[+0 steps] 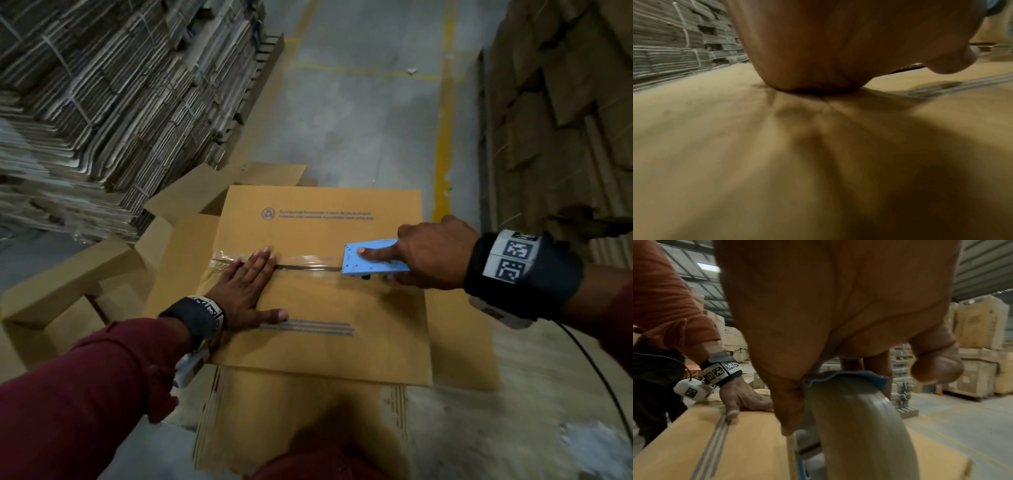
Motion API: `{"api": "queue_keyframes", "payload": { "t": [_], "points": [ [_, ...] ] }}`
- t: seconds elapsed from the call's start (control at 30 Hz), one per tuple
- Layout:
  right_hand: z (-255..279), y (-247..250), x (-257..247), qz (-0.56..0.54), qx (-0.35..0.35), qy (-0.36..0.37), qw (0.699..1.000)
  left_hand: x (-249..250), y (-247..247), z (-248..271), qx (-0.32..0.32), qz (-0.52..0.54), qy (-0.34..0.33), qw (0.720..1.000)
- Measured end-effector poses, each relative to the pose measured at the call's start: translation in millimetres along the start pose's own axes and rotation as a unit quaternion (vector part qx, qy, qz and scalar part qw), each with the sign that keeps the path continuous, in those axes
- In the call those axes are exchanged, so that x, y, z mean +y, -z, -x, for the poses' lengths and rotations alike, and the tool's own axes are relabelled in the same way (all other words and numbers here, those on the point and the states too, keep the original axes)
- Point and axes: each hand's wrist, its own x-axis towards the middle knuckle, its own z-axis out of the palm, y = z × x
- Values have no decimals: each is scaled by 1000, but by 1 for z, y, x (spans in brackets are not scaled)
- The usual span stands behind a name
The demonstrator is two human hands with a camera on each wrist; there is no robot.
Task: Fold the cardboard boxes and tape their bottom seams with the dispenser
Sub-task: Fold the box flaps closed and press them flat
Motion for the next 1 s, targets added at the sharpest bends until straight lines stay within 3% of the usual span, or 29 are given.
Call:
{"api": "queue_keyframes", "payload": {
  "t": [0.13, 0.27, 0.37, 0.7, 1.0],
  "points": [
    [8, -13, 14, 7, -3, 7, 1000, -2, -3, -1, -5, 0, 7, 1000],
    [42, -44, 63, 0, -58, -41, 997, -6, -4, -1, -9, -10, 14, 1000],
    [52, -63, 67, -18, -72, -59, 996, -3, -4, -3, -3, -15, 11, 1000],
    [44, -77, 74, -25, 6, -46, 999, -5, -3, -1, 1, -18, 27, 999],
    [29, -87, 66, -13, -12, -48, 999, -4, -4, 3, 18, -15, 35, 999]
  ]
}}
